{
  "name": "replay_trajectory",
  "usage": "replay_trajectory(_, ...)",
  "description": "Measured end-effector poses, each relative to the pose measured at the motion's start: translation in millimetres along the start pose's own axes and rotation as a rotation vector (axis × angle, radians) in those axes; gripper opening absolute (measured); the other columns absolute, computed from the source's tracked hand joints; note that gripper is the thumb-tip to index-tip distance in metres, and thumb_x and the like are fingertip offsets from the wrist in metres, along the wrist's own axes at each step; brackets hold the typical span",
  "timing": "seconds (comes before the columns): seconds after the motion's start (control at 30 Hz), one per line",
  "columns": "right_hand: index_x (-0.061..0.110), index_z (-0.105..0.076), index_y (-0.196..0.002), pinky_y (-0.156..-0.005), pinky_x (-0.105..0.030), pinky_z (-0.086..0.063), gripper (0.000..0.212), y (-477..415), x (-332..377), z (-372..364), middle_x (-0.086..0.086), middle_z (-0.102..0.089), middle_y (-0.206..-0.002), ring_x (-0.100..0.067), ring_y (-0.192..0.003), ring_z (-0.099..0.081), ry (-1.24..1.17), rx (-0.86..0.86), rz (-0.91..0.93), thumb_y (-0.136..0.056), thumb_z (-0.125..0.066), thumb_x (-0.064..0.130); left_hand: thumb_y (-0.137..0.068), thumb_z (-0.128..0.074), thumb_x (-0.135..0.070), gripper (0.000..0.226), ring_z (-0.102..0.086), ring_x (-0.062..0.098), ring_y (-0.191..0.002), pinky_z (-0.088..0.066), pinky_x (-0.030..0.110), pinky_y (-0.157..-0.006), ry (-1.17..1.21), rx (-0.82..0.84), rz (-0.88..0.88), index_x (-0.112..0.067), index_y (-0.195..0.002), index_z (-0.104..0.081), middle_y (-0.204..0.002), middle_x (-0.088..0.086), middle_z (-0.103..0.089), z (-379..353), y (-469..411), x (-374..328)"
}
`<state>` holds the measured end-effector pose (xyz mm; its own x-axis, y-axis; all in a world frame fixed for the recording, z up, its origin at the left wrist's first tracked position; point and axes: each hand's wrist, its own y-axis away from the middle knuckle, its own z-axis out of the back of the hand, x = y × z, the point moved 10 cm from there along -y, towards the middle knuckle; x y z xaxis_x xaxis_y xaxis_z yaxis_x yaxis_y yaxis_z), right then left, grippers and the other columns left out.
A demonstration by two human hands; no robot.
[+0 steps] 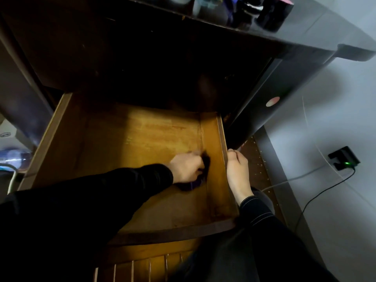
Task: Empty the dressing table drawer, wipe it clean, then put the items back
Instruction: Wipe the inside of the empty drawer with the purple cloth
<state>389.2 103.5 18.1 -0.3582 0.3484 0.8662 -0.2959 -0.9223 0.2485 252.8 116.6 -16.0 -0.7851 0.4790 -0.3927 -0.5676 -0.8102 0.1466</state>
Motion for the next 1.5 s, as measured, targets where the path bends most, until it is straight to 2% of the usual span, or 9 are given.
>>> replay_trajectory(0.13,0.015,-0.058,-0.134,-0.109,-0.052,-0.044,0.041,0.4,-2.0,-0.1,-0.010,-0.064,-0.126,-0.028,-0.117,-0.058,0.012,0.004,-0.002,-0.108,-0.036,0.038,-0.094,-0.059,-0.016,0.026,-0.058,0.028,-0.096,-0.046,0.033,-0.069,0.038,0.262,-0.263,-0.018,-0.118,-0.069,-0.117,0.006,-0.051,-51.8,52.8,-64.1)
replay_trajectory(0.33,0.017,-0.058,-0.132,-0.107,-0.052,-0.046,0.041,-4.3,-7.8,-1.4,-0.008,-0.064,-0.123,-0.027,-0.114,-0.060,-0.011,0.009,-0.010,-0.108,-0.035,0.040,-0.094,-0.060,-0.008,0.027,-0.056,0.024,-0.102,-0.046,0.031,-0.079,0.295,0.290,-0.247,-0.014,-0.117,-0.073,-0.115,0.008,-0.058,-46.6,56.4,-75.9)
replay_trajectory(0.47,0.014,-0.063,-0.120,-0.103,-0.053,-0.049,0.037,-8.5,-9.9,-0.5,-0.008,-0.068,-0.111,-0.026,-0.105,-0.062,-0.024,-0.004,0.005,-0.107,-0.037,0.036,-0.092,-0.068,-0.009,0.022,-0.056,0.003,-0.089,-0.042,0.008,-0.081,0.724,0.182,-0.275,-0.007,-0.114,-0.074,-0.108,0.012,-0.064,-14.5,66.0,-79.0)
replay_trajectory(0.57,0.012,-0.065,-0.114,-0.100,-0.053,-0.050,0.034,-9.1,-10.7,-0.8,-0.010,-0.068,-0.107,-0.028,-0.103,-0.063,-0.047,-0.005,0.019,-0.106,-0.038,0.033,-0.090,-0.071,-0.010,0.022,-0.061,0.005,-0.086,-0.048,0.013,-0.082,0.915,0.101,-0.247,-0.010,-0.112,-0.075,-0.105,0.011,-0.064,13.3,59.1,-71.1)
replay_trajectory(0.8,0.016,-0.058,-0.134,-0.108,-0.046,-0.045,0.039,-9.3,-10.5,-0.5,-0.007,-0.064,-0.124,-0.025,-0.115,-0.059,-0.041,0.005,0.029,-0.107,-0.037,0.036,-0.089,-0.073,-0.015,0.013,-0.061,0.016,-0.095,-0.049,0.037,-0.094,0.709,0.016,0.018,-0.014,-0.100,-0.078,-0.104,0.003,-0.061,34.3,48.3,-7.7)
replay_trajectory(1.07,0.016,-0.055,-0.129,-0.084,-0.031,-0.040,0.032,-3.0,13.5,0.8,-0.002,-0.060,-0.111,-0.018,-0.095,-0.057,0.187,0.045,0.145,-0.109,-0.034,0.029,-0.086,-0.077,-0.011,0.015,-0.066,0.002,-0.093,-0.048,0.013,-0.079,0.921,-0.183,0.115,-0.023,-0.096,-0.076,-0.101,-0.013,-0.069,78.4,72.1,-3.3)
replay_trajectory(1.23,0.031,-0.052,-0.134,-0.087,-0.030,-0.051,0.036,13.1,78.6,24.4,0.010,-0.059,-0.121,-0.010,-0.105,-0.060,0.244,0.060,0.364,-0.100,-0.060,0.029,-0.082,-0.078,-0.008,0.026,-0.071,0.020,-0.093,-0.061,0.032,-0.077,0.969,-0.304,0.138,-0.026,-0.099,-0.071,-0.105,0.000,-0.072,120.0,93.4,-2.1)
replay_trajectory(1.4,0.054,-0.053,-0.130,-0.080,-0.021,-0.057,0.049,75.5,147.3,-2.5,0.019,-0.068,-0.119,0.000,-0.108,-0.066,-0.079,0.596,0.358,-0.084,-0.070,0.047,-0.072,-0.074,0.000,0.037,-0.068,0.024,-0.089,-0.056,0.034,-0.079,1.087,-0.498,0.011,-0.014,-0.104,-0.064,-0.103,0.008,-0.068,187.3,109.1,-20.7)
replay_trajectory(1.5,0.040,-0.050,-0.138,-0.095,-0.031,-0.057,0.060,97.5,176.3,-7.5,0.012,-0.070,-0.126,-0.010,-0.117,-0.066,-0.188,0.667,0.390,-0.085,-0.077,0.030,-0.072,-0.076,-0.008,0.035,-0.067,0.017,-0.089,-0.055,0.028,-0.078,1.167,-0.630,-0.011,-0.016,-0.105,-0.065,-0.101,0.007,-0.069,223.7,116.7,-28.1)
